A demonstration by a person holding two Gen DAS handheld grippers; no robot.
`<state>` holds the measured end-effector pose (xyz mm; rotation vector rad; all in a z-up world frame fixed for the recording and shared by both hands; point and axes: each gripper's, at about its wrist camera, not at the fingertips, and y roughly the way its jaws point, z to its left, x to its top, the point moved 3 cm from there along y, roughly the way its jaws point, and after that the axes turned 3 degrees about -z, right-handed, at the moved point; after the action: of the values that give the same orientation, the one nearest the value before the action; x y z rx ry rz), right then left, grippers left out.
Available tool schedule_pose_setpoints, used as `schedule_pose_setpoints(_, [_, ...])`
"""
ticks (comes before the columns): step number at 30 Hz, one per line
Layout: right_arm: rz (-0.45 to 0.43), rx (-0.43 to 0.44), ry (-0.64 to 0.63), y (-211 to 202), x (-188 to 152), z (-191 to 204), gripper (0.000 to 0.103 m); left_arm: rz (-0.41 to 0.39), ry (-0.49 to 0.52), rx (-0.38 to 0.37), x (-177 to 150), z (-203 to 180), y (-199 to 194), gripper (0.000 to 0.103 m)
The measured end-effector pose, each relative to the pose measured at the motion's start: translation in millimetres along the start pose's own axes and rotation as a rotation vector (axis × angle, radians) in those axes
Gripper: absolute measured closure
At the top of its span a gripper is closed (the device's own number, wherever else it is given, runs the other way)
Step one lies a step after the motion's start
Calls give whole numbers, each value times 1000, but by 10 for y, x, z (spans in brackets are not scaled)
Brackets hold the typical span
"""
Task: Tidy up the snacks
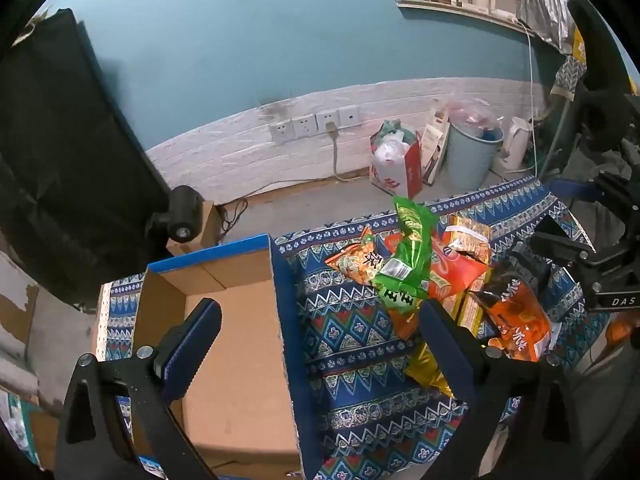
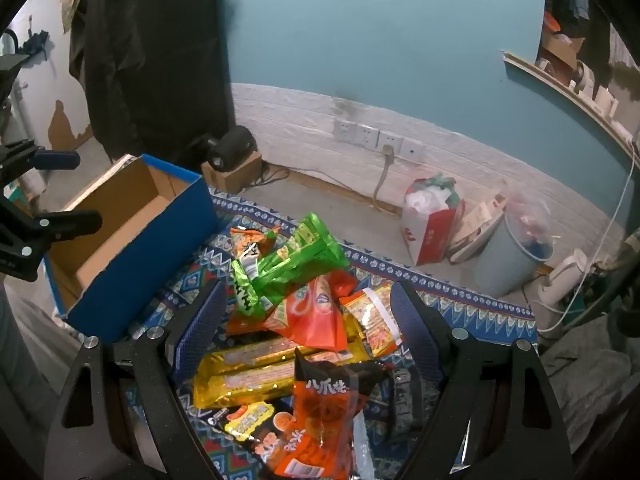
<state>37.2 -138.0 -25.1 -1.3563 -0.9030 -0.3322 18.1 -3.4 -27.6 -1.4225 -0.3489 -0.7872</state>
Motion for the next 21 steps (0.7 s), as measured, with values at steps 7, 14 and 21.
schedule_pose_setpoints(7, [8,13,-2,10,-5,-1,21,-1,-3,-1,-3,16,-10,3])
schedule_pose_setpoints(14, [11,14,-5,19,-12,15,21,3,-6,-3,5,24,-5,3])
schedule_pose_setpoints(21, [13,12,-5,24,-12,19,21,4,-4,-3,9,22,-2,3])
